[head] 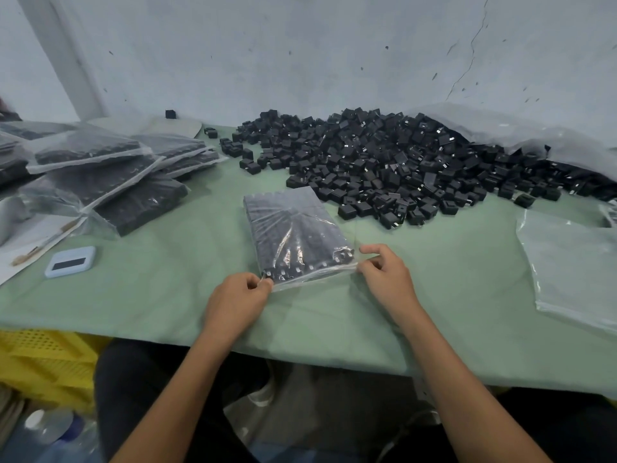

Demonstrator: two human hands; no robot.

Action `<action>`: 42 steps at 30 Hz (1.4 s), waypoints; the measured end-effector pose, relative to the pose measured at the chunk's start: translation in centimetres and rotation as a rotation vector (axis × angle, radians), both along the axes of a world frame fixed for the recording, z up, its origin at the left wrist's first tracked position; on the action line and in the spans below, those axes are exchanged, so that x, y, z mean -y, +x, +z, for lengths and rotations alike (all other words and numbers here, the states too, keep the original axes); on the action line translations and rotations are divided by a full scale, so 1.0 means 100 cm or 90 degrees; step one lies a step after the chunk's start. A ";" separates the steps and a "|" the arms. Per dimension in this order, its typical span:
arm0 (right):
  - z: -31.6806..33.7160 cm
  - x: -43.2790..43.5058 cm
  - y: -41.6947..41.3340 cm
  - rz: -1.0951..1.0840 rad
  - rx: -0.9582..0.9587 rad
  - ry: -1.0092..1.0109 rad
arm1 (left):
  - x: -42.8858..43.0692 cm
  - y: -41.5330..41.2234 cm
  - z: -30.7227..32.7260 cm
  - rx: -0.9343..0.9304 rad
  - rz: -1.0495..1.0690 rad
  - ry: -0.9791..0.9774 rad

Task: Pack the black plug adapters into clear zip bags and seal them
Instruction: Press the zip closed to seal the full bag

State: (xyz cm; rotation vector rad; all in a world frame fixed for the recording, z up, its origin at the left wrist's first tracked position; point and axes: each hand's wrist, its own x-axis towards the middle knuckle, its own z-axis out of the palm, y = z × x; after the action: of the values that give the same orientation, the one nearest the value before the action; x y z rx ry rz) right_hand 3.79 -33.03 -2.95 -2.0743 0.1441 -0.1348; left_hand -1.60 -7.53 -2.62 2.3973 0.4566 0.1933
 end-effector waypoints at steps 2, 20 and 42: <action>0.004 -0.003 0.003 -0.016 -0.021 0.027 | 0.000 0.000 0.000 0.002 -0.006 0.001; 0.013 -0.006 0.013 0.062 -0.117 0.078 | -0.003 -0.002 0.003 -0.026 -0.032 0.014; 0.012 -0.039 -0.005 -0.031 -0.130 0.375 | 0.043 0.004 0.024 -0.027 0.184 -0.971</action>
State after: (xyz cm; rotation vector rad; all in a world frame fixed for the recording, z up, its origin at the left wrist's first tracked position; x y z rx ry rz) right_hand 3.31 -29.10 -1.71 -1.4926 0.3180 0.0844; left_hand -1.17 -11.86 -0.23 0.8422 0.6351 -0.0857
